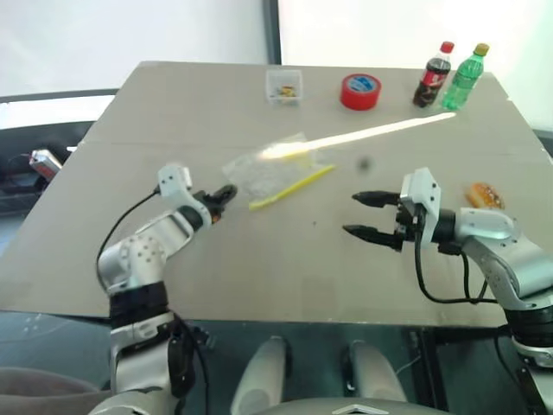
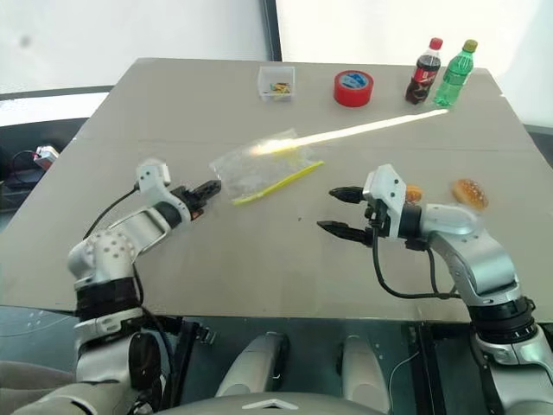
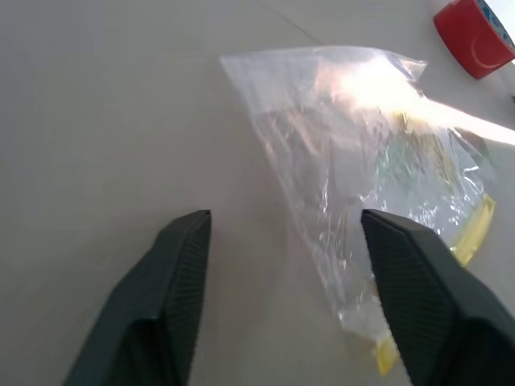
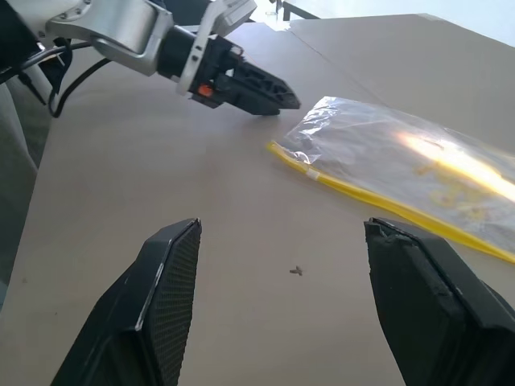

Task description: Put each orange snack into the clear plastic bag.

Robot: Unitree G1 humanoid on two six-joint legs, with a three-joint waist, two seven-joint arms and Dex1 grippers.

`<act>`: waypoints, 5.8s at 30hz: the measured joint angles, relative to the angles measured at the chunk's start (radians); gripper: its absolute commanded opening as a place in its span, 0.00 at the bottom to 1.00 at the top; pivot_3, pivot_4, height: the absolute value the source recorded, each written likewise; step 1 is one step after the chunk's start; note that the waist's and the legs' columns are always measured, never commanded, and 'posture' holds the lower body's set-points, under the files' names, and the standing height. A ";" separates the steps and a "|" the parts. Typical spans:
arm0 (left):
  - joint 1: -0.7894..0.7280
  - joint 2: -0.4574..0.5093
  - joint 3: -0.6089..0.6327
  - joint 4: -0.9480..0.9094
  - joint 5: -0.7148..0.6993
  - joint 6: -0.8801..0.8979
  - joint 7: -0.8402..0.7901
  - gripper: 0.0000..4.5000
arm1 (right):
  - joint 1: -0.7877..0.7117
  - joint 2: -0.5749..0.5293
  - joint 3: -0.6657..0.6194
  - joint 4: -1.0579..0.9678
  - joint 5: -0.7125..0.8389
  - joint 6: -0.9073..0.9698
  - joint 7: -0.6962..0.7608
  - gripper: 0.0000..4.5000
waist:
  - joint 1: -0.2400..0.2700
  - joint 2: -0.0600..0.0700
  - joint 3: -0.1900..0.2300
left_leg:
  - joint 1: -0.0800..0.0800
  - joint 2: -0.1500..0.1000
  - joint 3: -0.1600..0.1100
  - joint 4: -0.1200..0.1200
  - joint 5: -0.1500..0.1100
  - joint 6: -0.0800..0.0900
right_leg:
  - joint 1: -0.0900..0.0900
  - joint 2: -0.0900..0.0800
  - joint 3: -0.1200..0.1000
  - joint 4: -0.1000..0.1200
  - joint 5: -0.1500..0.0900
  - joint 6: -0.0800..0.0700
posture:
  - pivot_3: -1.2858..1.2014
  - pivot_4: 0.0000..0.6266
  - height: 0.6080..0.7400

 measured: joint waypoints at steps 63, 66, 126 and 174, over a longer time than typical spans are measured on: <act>-0.034 -0.163 0.433 -0.360 -0.679 0.664 0.419 0.00 | -0.441 0.307 0.303 1.008 -0.697 -0.725 -0.323 0.37 | -0.018 -0.003 0.001 | 0.001 0.000 -0.001 -0.001 0.005 -0.009 | -0.001 0.001 0.001 0.003 0.000 0.000 | 0.52 0.24 1.00; -0.001 -0.139 0.405 -0.358 -0.733 0.623 0.457 0.00 | -0.442 0.311 0.300 1.032 -0.698 -0.735 -0.319 0.06 | -0.017 -0.003 0.001 | 0.001 0.000 -0.001 -0.001 0.005 -0.009 | -0.001 0.001 0.001 0.003 0.000 0.000 | 0.52 0.24 1.00; 0.048 0.324 -0.572 -0.568 0.486 -0.040 -0.334 0.49 | -0.606 0.609 0.170 1.023 -0.785 -0.359 -0.824 0.00 | -0.043 -0.002 0.001 | -0.001 0.001 0.005 -0.015 0.005 -0.008 | -0.016 0.002 0.014 0.005 0.000 -0.001 | 0.52 0.24 1.00; 0.176 0.267 -0.426 -0.397 0.511 -0.470 -0.459 0.00 | -0.275 0.475 0.031 0.180 -0.427 0.185 -0.441 0.50 | -0.042 -0.002 0.001 | -0.001 0.002 0.005 -0.012 0.002 -0.003 | -0.016 0.003 0.014 0.008 0.000 -0.001 | 0.52 0.24 1.00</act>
